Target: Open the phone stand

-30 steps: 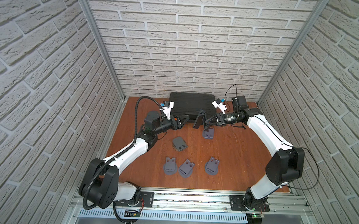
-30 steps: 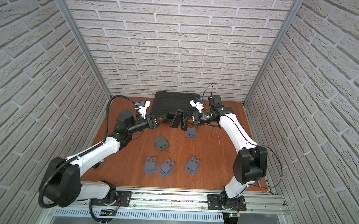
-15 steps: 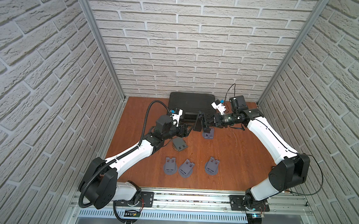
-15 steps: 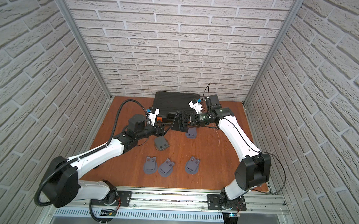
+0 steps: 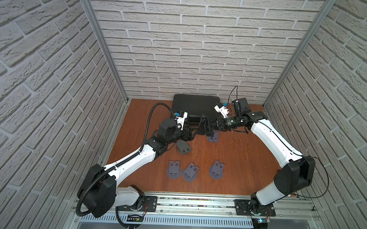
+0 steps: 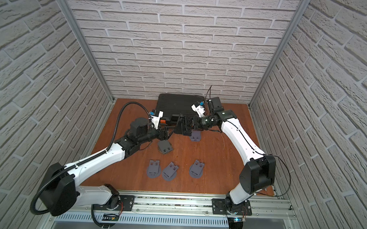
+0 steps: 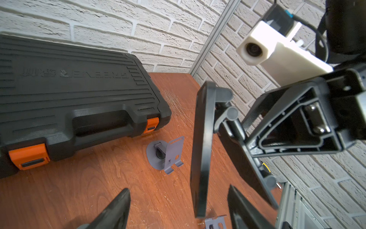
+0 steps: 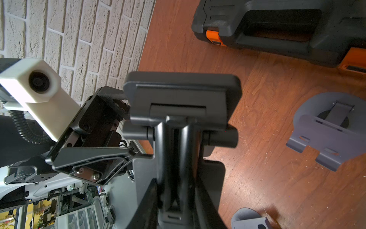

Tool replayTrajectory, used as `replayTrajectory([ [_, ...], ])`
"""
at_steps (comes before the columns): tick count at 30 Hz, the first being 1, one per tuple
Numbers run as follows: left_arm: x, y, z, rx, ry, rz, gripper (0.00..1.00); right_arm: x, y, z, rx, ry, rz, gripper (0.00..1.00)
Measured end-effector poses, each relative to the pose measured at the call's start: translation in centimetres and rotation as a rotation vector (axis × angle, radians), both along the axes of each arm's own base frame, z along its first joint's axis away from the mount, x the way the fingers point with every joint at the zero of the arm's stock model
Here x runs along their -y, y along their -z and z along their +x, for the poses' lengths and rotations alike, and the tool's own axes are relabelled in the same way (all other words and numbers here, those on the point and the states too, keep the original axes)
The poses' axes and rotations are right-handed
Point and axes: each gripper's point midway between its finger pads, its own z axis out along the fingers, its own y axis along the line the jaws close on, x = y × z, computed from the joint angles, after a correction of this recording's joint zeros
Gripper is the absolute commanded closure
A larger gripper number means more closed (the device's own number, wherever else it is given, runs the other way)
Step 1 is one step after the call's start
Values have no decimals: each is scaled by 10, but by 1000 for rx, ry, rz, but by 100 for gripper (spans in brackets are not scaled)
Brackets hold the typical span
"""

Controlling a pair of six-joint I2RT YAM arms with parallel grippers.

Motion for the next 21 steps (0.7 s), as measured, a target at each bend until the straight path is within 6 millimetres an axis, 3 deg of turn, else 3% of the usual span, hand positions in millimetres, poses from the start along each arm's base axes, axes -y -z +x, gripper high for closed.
replayTrajectory([
  [4, 8, 5, -1, -13, 34, -13, 24, -3, 2, 0, -3, -6, -6, 94],
  [9, 19, 25, 1, -67, 65, -11, 27, -7, -2, -2, 8, -19, -4, 94],
  [14, 28, 33, 4, -91, 87, -22, 35, -10, -2, -4, 9, -30, -5, 94],
  [16, 31, 29, 5, -86, 92, -36, 40, -12, -2, -5, 10, -34, -5, 94],
  [21, 36, 18, 8, -64, 105, -70, 67, -15, 1, -5, 2, -42, -8, 94],
])
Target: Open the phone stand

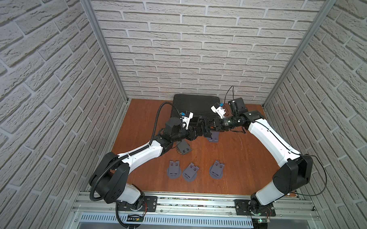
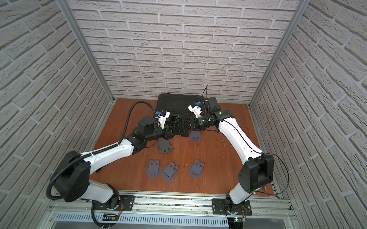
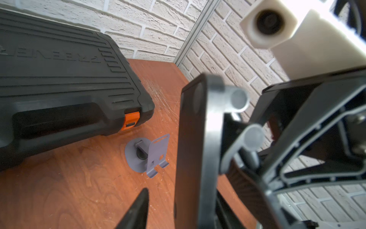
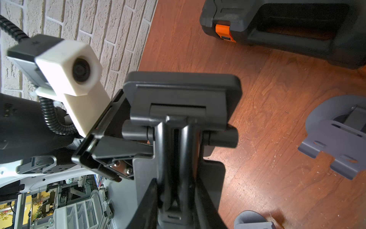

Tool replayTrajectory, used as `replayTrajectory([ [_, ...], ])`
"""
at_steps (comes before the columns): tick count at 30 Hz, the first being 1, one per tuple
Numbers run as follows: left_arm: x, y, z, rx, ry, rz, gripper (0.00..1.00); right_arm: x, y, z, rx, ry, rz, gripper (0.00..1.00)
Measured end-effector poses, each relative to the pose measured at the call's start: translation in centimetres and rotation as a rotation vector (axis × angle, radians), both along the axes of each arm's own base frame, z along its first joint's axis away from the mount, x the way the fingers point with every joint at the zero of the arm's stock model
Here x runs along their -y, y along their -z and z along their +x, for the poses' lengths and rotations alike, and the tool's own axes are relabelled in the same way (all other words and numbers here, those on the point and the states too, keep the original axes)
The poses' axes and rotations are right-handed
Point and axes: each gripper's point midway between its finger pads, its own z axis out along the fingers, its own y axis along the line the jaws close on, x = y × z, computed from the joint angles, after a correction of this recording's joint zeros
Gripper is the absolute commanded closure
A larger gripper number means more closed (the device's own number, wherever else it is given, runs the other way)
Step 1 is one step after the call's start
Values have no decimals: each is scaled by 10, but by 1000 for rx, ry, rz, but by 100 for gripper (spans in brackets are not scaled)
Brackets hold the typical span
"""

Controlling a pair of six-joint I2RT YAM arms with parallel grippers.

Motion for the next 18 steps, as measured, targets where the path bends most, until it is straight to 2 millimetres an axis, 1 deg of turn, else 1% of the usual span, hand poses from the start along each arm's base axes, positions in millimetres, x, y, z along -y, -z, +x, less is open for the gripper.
replayTrajectory([
  [2, 2, -2, 1, 2, 3, -10, 77, -1, 2, 0, -6, -3, -2, 94],
  [5, 3, -1, 2, -4, 5, -18, 86, -3, 5, 0, -13, -8, -4, 94],
  [9, 3, 5, 4, -9, -1, -6, 99, -5, 5, 1, -19, 0, -12, 94],
  [12, 3, 5, 5, -12, -7, -9, 100, -7, 5, 2, -20, 1, -11, 92],
  [14, 3, 6, 6, -14, -9, -8, 100, -7, 6, 3, -23, 1, -12, 88],
  [18, 4, 7, 7, -21, -14, -14, 100, -7, 7, 4, -27, 14, -18, 74],
])
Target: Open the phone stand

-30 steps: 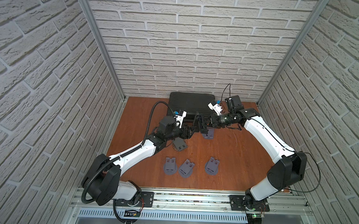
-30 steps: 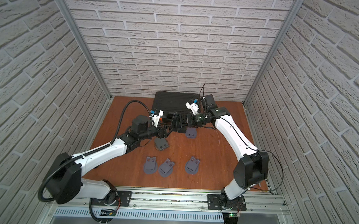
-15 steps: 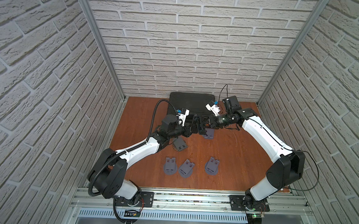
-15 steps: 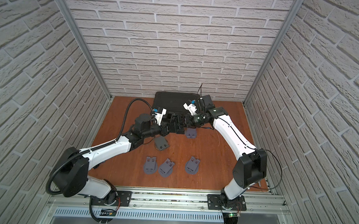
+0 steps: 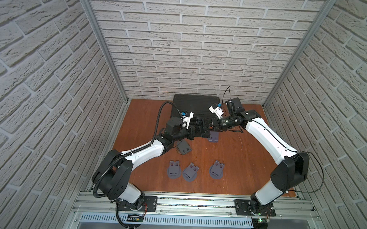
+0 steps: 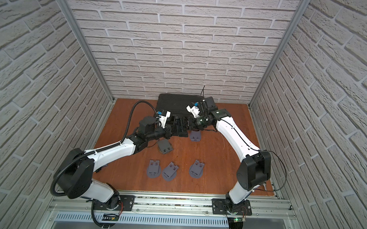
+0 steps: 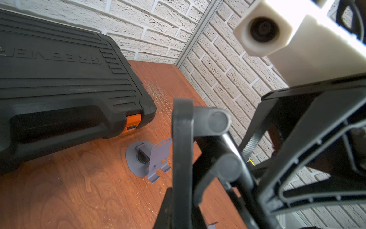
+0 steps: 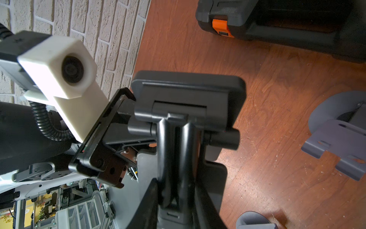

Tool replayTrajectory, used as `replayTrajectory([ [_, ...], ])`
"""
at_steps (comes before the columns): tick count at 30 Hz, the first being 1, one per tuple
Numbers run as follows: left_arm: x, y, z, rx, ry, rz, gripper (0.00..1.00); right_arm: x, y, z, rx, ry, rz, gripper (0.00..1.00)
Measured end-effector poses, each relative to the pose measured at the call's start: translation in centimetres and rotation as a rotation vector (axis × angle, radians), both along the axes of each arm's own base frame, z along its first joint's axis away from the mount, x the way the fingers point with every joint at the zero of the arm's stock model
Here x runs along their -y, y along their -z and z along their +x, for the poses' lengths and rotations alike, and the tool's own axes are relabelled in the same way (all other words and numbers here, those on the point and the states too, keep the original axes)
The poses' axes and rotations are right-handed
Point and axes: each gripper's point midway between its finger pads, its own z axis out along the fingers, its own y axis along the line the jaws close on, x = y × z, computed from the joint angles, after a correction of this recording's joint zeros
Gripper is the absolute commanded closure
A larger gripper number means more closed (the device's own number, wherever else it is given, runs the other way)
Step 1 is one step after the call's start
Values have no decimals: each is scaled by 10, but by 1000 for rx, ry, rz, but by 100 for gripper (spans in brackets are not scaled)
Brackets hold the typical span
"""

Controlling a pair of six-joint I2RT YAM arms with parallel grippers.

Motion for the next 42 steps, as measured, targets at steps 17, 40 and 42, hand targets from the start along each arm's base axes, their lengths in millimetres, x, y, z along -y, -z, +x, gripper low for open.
replayTrajectory([
  [17, -9, -7, 11, 17, -47, -103, 100, 16, -30, 10, 95, 76, 118, 45],
  [40, -15, -3, 25, 4, -89, -209, 100, 2, -4, 6, -3, 47, 305, 40],
  [42, -14, -2, 25, 5, -87, -213, 100, 1, -2, 7, -5, 46, 306, 40],
])
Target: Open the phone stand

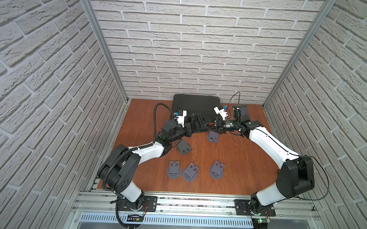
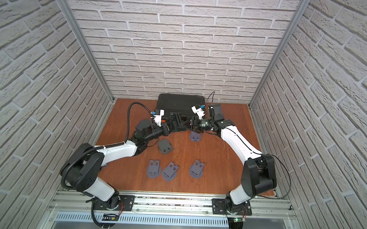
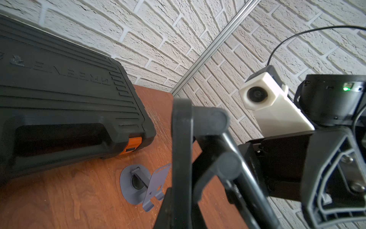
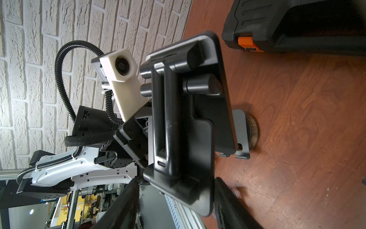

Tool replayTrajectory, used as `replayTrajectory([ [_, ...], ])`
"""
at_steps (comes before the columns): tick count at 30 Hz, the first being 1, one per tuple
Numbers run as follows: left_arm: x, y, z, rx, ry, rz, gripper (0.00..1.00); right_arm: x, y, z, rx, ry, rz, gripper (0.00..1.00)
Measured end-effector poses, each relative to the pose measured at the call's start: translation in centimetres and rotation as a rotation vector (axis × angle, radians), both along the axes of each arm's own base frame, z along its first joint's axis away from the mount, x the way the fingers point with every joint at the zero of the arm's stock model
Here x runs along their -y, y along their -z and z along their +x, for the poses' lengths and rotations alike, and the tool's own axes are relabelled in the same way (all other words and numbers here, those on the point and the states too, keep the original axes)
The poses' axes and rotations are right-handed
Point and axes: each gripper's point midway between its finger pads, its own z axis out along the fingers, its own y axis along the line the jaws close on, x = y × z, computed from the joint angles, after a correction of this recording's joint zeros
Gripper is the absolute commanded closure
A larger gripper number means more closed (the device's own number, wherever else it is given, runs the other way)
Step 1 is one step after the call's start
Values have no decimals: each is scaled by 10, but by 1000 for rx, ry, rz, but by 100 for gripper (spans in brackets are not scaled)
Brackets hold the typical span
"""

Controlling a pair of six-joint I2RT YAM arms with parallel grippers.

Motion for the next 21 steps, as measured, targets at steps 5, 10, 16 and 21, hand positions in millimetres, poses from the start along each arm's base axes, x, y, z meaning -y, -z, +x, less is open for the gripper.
replayTrajectory([
  [5, 4, 1, -2, -3, 12, -7, 100, -11, 8, 0, -20, -24, 5, 39],
  [10, 5, -1, -3, 3, 21, -13, 100, -20, 7, 0, -19, -39, 23, 41],
  [16, 5, -5, -3, 21, 18, -22, 100, -22, 3, 3, -23, -29, 40, 45],
  [21, 6, -3, -2, 25, 18, -21, 100, -21, 3, 5, -31, -13, 37, 48],
])
